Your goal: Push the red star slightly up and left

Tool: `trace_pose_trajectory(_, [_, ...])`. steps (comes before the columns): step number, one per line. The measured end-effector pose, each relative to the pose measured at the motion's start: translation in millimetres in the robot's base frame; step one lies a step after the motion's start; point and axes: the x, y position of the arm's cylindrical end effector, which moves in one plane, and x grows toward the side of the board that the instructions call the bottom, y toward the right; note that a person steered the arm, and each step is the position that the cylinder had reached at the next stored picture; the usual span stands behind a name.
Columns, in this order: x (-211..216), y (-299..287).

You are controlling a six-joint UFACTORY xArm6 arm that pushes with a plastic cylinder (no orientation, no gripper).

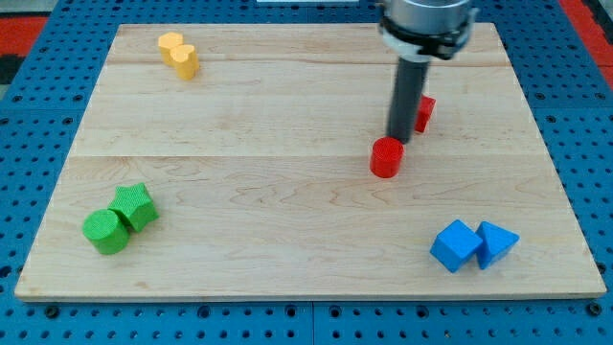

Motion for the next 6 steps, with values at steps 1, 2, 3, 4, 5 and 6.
trace_pose_trajectory(1, [-0.6, 78.6])
trace_pose_trajectory(2, [-11.0, 75.6])
trace_pose_trajectory(3, [-27.9, 29.8])
trace_pose_trajectory(4, [-47.6, 23.8])
trace_pose_trajectory(5, [-66.0, 6.6])
trace_pose_trajectory(6, [-77.2, -21.5])
